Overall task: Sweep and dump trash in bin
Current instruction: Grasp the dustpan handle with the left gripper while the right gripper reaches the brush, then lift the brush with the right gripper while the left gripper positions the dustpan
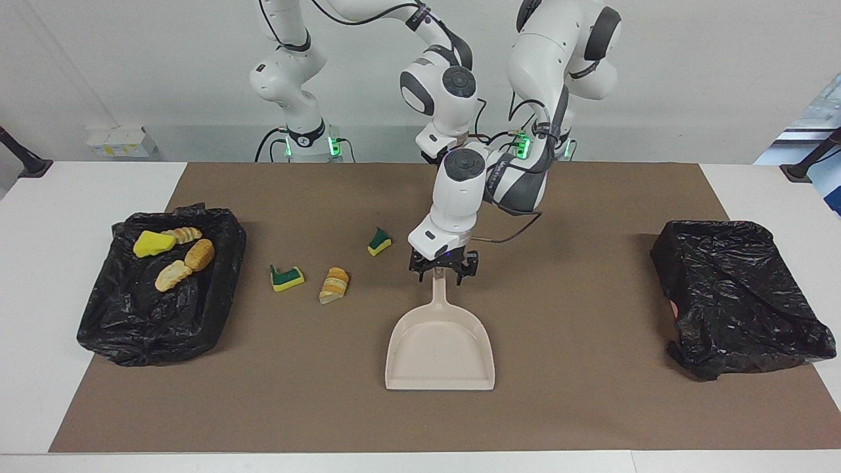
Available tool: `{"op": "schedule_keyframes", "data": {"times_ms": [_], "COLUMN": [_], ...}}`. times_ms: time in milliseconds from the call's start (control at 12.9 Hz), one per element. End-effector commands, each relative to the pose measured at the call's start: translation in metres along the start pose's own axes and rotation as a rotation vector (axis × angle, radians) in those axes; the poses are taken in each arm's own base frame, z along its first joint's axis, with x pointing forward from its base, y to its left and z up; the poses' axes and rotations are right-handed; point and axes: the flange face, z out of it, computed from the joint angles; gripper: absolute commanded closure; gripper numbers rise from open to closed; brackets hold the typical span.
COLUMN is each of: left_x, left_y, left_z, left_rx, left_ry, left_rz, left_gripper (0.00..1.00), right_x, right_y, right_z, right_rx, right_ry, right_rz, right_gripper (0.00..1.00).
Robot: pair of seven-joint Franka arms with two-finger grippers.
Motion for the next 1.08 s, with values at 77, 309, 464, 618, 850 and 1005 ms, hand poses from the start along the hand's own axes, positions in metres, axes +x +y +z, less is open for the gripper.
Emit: {"op": "schedule_keyframes", "data": {"times_ms": [77, 309, 464, 618, 850, 1005], "left_x": [0.008, 0.013, 0.016, 0.017, 0.008, 0.001], "left_y": [0.001, -0.002, -0.008, -0.029, -0.063, -0.069], "left_z": [0.003, 0.002, -0.013, -0.044, -0.078, -0.081], "left_rx": [-0.004, 0.032, 0.076, 0.101, 0.144, 0.154], "left_ry": [0.019, 0.06, 0.097, 0.081, -0.03, -0.079], "left_rz": [-0.011, 0.035, 0.084, 0.207, 0.508, 0.583], "left_gripper": [0.62, 0.97, 1.0, 1.0, 1.0, 1.0], "right_x": [0.008, 0.02, 0.026, 0.041, 0.078, 0.101], "right_y": [0.06, 0.099, 0.115, 0.136, 0.193, 0.229], "right_z": [-0.046, -0.075, -0.082, -0.09, -0.103, -0.102], "right_rx": [-0.042, -0.051, -0.085, -0.115, -0.081, -0.098], "right_ry": [-0.016, -0.009, 0.011, 0.04, 0.033, 0.035], "right_rz": [-0.036, -0.071, -0.063, -0.044, -0.061, -0.063], "right_gripper": [1.0, 1.0, 1.0, 1.0, 1.0, 1.0]}}
